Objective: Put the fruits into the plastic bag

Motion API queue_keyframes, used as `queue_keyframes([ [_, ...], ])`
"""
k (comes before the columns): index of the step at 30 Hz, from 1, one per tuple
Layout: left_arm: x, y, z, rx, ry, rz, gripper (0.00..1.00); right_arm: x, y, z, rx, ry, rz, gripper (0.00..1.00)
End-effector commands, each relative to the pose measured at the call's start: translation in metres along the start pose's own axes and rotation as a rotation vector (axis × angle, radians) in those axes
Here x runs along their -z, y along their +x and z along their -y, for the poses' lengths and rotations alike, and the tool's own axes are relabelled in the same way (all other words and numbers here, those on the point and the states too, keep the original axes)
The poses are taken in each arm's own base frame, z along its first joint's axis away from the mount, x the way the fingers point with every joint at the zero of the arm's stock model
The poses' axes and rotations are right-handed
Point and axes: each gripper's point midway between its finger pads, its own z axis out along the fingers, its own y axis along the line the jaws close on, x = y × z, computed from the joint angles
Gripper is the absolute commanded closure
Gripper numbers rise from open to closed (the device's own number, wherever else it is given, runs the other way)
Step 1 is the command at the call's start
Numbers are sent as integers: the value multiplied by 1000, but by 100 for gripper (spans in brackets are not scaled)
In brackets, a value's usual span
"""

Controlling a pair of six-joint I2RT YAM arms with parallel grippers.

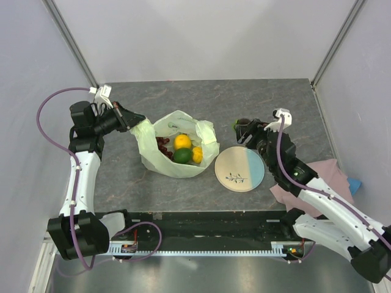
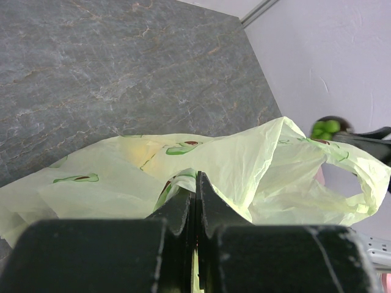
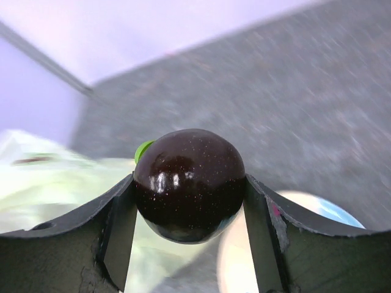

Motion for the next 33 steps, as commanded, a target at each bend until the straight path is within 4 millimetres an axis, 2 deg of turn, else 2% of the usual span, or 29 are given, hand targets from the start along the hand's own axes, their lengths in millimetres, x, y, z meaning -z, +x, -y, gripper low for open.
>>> queue_keyframes([
  [1, 3, -7, 4, -52, 8, 24, 98, 25, -47, -72, 23, -247, 125, 88],
  [3, 2, -6, 3, -48, 7, 22, 98, 35, -58, -93, 45, -310, 168, 90],
  [5, 2, -6, 3, -48, 8, 20, 98, 45, -53, -116, 103, -375, 175, 90],
  [6, 2, -6, 3, -50, 7, 22, 98, 50, -61, -125, 103, -391, 210, 91],
  [8, 3, -7, 4, -51, 9, 22, 98, 60, -51, -149, 148, -454, 204, 91],
  [9, 2, -7, 4, -51, 11, 22, 99, 65, -57, -158, 187, -465, 239, 91],
  [10, 2, -6, 4, -50, 10, 20, 98, 71, -44, -174, 217, -506, 218, 91],
  [12, 3, -7, 4, -51, 9, 22, 99, 75, -40, -192, 286, -531, 243, 91],
  [14, 2, -7, 4, -51, 11, 22, 98, 88, -28, -214, 327, -587, 237, 91],
  [18, 2, -7, 4, -51, 12, 21, 98, 88, -3, -250, 423, -619, 215, 89],
  [20, 2, -6, 4, -49, 15, 20, 98, 86, 0, -259, 438, -626, 217, 89],
  [22, 2, -6, 4, -48, 13, 19, 98, 73, 15, -262, 454, -586, 191, 82],
  [23, 2, -6, 4, -48, 13, 19, 98, 65, 9, -261, 463, -511, 170, 82],
  [24, 2, -6, 5, -48, 15, 18, 98, 49, 30, -261, 513, -459, 120, 82],
  [26, 2, -6, 4, -47, 14, 18, 99, 28, 28, -256, 525, -336, 49, 83],
  [27, 2, -6, 5, -50, 17, 18, 98, 7, 50, -245, 577, -267, -6, 85],
  [30, 2, -6, 5, -50, 17, 18, 98, -17, 70, -235, 594, -221, -99, 86],
  [33, 2, -6, 6, -51, 18, 19, 98, -37, 79, -221, 549, -197, -162, 85],
])
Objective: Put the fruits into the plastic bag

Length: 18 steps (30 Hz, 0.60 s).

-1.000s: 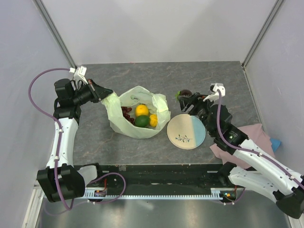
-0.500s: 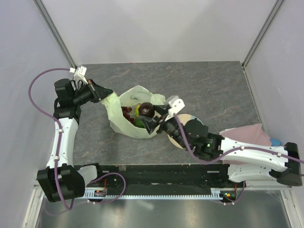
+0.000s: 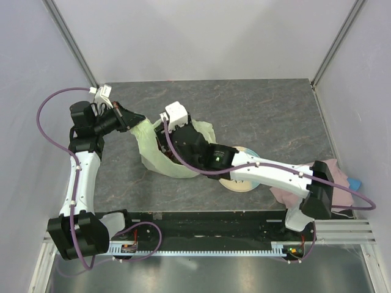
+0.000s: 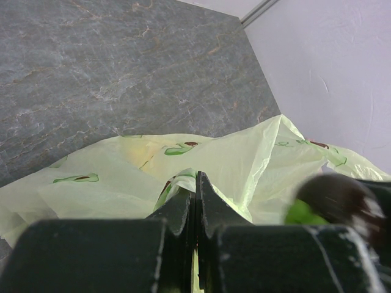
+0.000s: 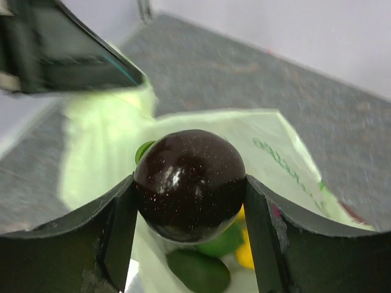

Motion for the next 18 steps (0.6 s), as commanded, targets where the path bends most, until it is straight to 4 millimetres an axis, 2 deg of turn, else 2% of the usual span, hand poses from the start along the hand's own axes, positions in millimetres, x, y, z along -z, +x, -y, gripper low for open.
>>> queue_keyframes([
  [1, 2, -6, 4, -49, 13, 20, 98, -16, 35, 32, -59, 71, -157, 86],
  [3, 2, -6, 5, -51, 16, 19, 99, -22, 49, 42, -109, 53, -198, 86],
  [6, 2, -6, 5, -48, 16, 19, 98, -28, 68, 44, -121, 32, -244, 86],
  [11, 2, -6, 5, -48, 17, 18, 98, -44, 108, 36, -85, 34, -335, 86],
  [18, 2, -6, 4, -45, 15, 17, 98, -62, 145, 14, -91, -25, -427, 87],
])
